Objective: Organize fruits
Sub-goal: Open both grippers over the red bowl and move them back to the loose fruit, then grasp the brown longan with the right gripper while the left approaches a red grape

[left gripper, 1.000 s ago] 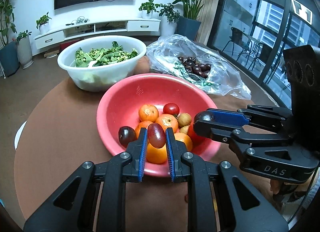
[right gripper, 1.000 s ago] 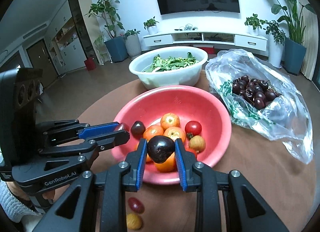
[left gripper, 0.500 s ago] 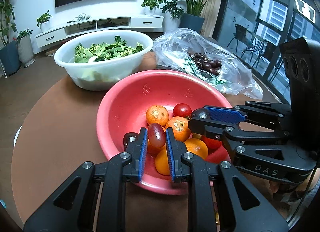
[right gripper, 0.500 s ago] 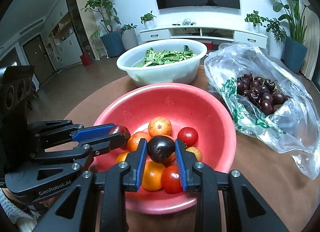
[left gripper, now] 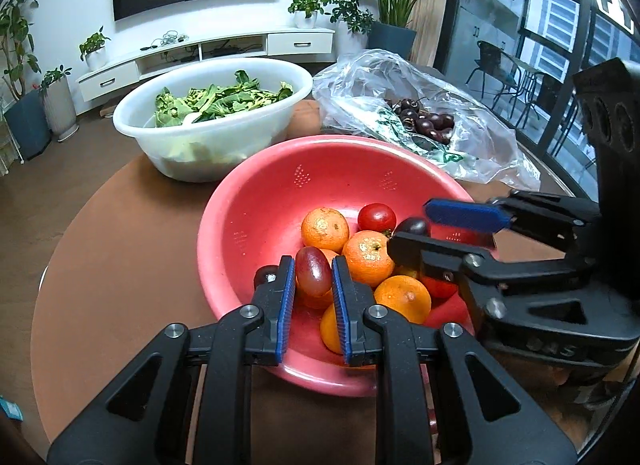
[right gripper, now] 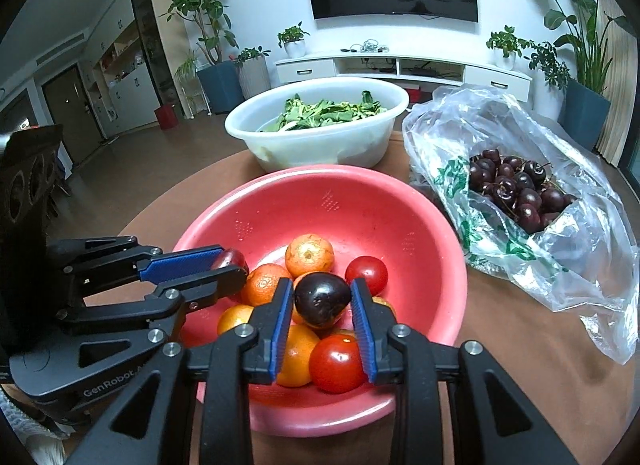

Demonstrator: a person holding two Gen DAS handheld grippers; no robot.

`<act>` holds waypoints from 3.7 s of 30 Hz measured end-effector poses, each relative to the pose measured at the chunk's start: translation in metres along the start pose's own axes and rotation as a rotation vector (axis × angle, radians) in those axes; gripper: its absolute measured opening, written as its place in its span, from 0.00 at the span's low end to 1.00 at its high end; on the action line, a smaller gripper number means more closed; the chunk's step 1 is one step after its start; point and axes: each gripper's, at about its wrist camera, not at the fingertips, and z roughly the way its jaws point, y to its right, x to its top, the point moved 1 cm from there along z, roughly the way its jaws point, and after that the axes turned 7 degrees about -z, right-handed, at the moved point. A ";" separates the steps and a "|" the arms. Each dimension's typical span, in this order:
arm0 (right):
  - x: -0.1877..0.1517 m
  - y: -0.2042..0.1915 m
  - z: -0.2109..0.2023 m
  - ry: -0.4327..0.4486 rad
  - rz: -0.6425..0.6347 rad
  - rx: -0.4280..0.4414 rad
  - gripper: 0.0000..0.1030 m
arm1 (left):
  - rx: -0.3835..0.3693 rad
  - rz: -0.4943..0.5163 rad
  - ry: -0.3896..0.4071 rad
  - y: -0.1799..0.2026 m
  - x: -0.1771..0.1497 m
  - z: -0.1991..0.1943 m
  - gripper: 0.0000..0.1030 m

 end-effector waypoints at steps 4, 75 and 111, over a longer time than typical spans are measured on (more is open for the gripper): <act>0.002 0.001 -0.009 0.033 -0.005 -0.007 0.54 | 0.011 -0.005 0.003 -0.001 0.001 0.000 0.17; -0.117 -0.079 -0.056 -0.054 -0.021 0.071 0.53 | 0.027 -0.061 0.039 0.010 -0.112 -0.104 0.42; -0.113 -0.037 -0.078 -0.038 0.089 0.062 0.28 | -0.049 0.049 -0.094 0.059 -0.113 -0.049 0.43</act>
